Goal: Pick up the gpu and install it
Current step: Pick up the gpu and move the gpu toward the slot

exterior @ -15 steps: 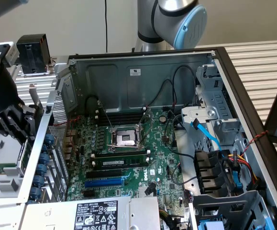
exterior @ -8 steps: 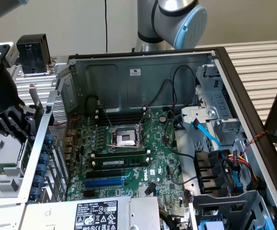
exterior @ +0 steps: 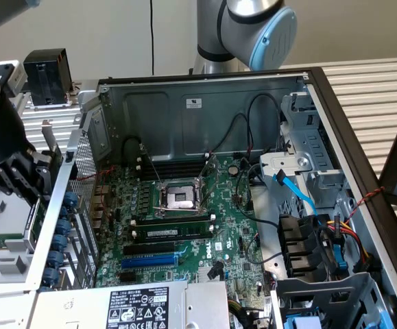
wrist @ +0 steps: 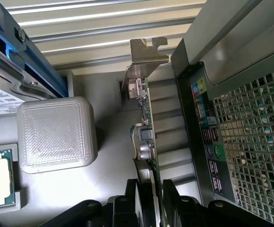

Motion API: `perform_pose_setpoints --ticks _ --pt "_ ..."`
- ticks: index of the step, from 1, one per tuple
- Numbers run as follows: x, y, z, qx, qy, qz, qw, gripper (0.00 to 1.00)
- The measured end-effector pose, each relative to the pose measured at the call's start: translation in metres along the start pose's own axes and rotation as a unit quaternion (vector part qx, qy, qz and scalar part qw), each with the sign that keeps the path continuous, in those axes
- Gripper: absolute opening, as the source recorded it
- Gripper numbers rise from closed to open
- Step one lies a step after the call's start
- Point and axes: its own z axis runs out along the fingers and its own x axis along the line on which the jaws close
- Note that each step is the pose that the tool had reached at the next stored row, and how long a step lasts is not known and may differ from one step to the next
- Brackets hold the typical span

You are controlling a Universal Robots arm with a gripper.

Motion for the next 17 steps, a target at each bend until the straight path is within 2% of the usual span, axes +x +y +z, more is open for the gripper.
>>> perform_pose_setpoints --ticks 6,8,17 --pt "-0.0001 -0.0004 0.0001 0.0 0.0 0.0 1.0 0.36" --pt "-0.0001 -0.0005 0.0 0.0001 0.0 0.0 1.0 0.29" --pt "-0.0001 -0.0006 0.0 0.0002 0.0007 0.0 1.0 0.29"
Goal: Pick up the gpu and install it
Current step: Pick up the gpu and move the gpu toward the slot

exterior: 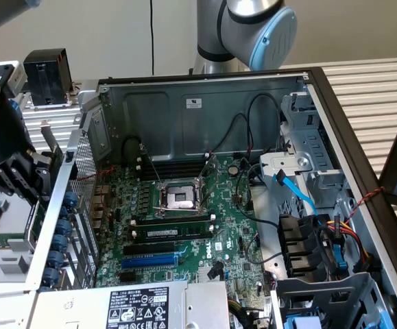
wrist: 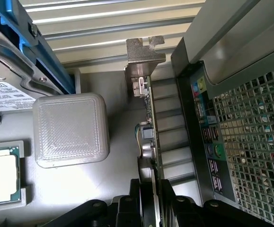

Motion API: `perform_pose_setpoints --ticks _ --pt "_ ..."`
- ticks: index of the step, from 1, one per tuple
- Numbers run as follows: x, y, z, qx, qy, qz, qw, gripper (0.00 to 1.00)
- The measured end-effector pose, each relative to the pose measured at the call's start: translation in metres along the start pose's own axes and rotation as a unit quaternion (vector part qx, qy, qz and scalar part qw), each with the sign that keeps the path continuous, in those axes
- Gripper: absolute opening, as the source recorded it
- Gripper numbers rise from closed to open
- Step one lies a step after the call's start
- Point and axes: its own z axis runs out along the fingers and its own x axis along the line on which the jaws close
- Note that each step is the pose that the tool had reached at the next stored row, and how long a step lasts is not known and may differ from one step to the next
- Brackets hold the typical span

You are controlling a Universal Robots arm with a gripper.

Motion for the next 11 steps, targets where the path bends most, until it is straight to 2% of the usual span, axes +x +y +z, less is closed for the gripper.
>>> perform_pose_setpoints --ticks 5,11 --pt "0.0 0.0001 -0.0017 0.0001 0.0002 0.0 1.0 0.29" --pt "-0.001 0.0014 -0.0104 0.0 0.0002 0.0 1.0 0.29"
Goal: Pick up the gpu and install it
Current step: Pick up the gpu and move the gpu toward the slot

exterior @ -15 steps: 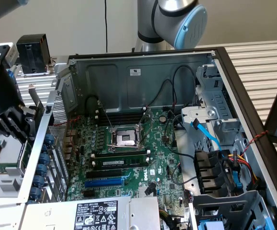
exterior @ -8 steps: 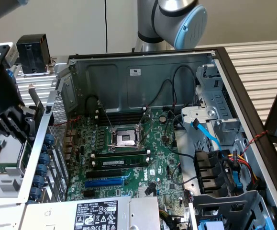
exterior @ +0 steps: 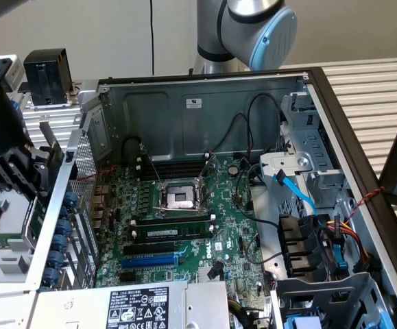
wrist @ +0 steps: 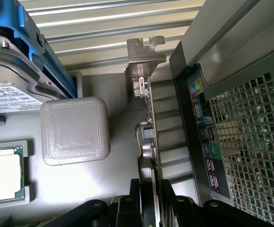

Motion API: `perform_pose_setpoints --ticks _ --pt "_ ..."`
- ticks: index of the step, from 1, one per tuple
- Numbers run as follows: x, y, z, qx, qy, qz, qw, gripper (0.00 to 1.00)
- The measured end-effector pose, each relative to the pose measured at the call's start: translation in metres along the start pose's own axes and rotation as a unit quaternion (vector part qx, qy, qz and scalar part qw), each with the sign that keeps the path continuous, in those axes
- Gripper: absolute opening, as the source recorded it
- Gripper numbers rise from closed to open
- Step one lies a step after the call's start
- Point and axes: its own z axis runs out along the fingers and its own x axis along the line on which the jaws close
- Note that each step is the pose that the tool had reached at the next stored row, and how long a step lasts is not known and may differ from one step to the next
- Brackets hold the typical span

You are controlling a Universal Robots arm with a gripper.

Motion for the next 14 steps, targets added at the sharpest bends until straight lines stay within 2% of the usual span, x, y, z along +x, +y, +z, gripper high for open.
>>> perform_pose_setpoints --ticks 9,14 --pt "-0.001 0.0018 -0.0118 0.0 0.0 0.0 1.0 0.29" --pt "-0.002 0.0023 -0.0153 0.0 0.0 0.0 1.0 0.29"
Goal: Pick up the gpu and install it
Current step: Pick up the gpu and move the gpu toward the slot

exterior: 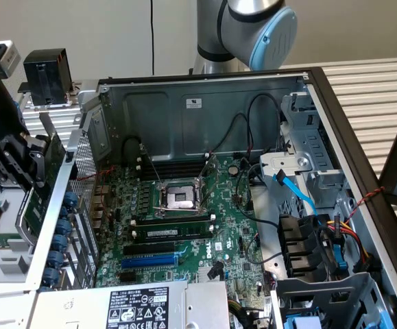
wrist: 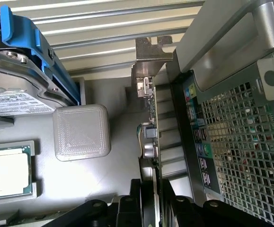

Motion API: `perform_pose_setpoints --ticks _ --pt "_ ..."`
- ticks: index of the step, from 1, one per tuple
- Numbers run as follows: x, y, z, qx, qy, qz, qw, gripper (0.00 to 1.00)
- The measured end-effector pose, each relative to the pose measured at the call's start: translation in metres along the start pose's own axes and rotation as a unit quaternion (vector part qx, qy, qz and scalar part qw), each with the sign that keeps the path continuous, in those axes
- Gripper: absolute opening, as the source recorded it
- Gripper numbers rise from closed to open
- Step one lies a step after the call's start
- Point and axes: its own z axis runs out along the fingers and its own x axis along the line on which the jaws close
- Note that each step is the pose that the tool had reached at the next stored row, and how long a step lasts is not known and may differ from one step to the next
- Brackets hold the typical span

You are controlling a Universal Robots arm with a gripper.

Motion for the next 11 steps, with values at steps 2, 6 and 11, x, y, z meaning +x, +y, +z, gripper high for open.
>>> perform_pose_setpoints --ticks 2,6,11 --pt "0.0 0.0003 -0.0022 0.0 0.0 0.0 1.0 0.29" --pt "-0.001 0.0015 -0.0099 0.0 0.0 0.0 1.0 0.29" --pt "-0.002 0.0021 -0.016 0.0001 0.0005 0.0 1.0 0.29"
